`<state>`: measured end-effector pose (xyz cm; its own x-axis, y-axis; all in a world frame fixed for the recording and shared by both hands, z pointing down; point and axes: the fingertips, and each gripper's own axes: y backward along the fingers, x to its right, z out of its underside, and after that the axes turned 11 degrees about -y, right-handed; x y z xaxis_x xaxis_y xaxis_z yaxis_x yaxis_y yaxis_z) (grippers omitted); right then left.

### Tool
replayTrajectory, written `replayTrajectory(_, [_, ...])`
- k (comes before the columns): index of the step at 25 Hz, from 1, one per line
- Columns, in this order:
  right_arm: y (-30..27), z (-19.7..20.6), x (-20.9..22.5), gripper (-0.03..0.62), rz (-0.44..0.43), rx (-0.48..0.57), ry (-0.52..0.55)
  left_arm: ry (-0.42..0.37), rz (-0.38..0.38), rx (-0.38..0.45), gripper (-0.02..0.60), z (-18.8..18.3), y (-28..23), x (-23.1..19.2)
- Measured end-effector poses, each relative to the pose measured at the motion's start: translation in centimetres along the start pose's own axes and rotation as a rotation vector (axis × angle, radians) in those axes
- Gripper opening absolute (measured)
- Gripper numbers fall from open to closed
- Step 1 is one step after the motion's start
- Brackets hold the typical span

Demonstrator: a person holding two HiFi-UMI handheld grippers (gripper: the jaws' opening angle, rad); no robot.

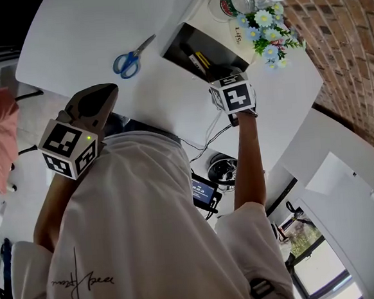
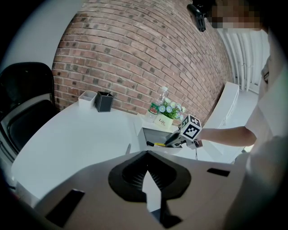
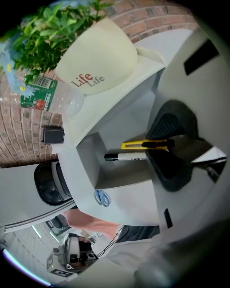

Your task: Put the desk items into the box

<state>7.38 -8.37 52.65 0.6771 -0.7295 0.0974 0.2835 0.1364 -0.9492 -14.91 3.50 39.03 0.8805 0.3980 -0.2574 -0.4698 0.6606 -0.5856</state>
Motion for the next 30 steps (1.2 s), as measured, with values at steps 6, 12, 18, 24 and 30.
replayTrajectory(6, [0.5, 0.2, 0.0, 0.1, 0.011, 0.013, -0.006, -0.009, 0.008, 0.006, 0.005, 0.0, 0.2, 0.3])
replayTrajectory(12, [2.0, -0.5, 0.0, 0.089, 0.046, 0.076, -0.002, -0.02, 0.02, 0.012, 0.005, 0.0, 0.6, 0.7])
replayTrajectory(18, [3.8, -0.6, -0.3, 0.067, 0.082, 0.143, -0.031, -0.043, 0.049, 0.018, 0.005, -0.2, 0.7, 1.3])
replayTrajectory(24, [5.1, 0.1, -0.8, 0.06, 0.11, 0.177, -0.067, -0.073, 0.083, 0.019, 0.005, -0.3, 0.8, 1.7])
replayTrajectory(30, [6.2, 1.0, -1.8, 0.06, 0.117, 0.21, -0.127, -0.101, 0.115, 0.025, 0.005, -0.5, 0.8, 2.1])
